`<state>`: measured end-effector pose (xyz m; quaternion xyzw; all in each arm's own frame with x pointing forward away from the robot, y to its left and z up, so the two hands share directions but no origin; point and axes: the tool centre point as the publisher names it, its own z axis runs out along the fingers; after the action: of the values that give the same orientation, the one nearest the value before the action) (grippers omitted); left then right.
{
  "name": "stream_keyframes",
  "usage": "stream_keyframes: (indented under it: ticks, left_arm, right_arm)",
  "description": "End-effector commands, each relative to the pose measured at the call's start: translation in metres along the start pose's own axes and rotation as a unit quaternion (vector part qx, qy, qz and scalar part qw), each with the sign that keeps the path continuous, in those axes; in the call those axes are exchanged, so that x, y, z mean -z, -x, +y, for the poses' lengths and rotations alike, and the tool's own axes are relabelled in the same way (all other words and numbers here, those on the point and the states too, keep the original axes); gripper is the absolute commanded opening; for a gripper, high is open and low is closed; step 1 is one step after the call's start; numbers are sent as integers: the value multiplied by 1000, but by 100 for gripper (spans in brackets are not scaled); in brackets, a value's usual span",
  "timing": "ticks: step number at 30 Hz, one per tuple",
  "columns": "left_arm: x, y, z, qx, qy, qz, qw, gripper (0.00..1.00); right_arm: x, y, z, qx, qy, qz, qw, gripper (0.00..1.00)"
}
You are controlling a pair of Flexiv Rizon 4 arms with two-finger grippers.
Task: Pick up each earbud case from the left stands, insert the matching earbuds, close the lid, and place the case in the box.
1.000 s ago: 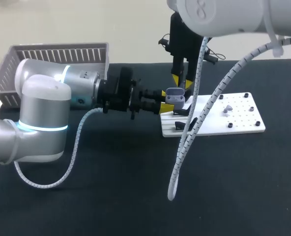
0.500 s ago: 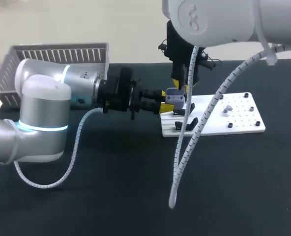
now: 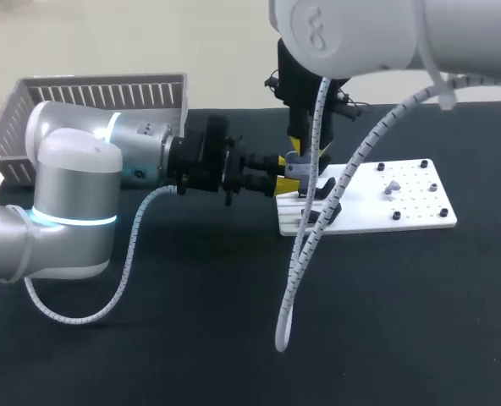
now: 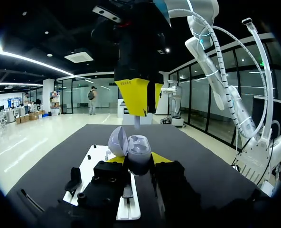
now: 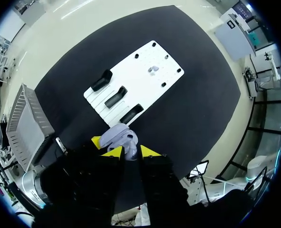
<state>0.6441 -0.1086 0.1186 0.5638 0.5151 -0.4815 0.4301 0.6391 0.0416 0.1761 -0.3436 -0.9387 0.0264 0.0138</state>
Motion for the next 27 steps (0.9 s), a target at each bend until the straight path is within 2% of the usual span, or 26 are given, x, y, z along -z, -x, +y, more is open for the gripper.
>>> stream_keyframes:
  ticks: [1,27]
  left_arm:
    - [0,-1,-1,-1,1,-2,1000,0]
    - [0,-1,-1,-1,1,-2,1000,0]
  right_arm:
    - [-2,0,1,0,-1,3,1000,0]
    - [-13,6,2,-2,2,18,1000,0]
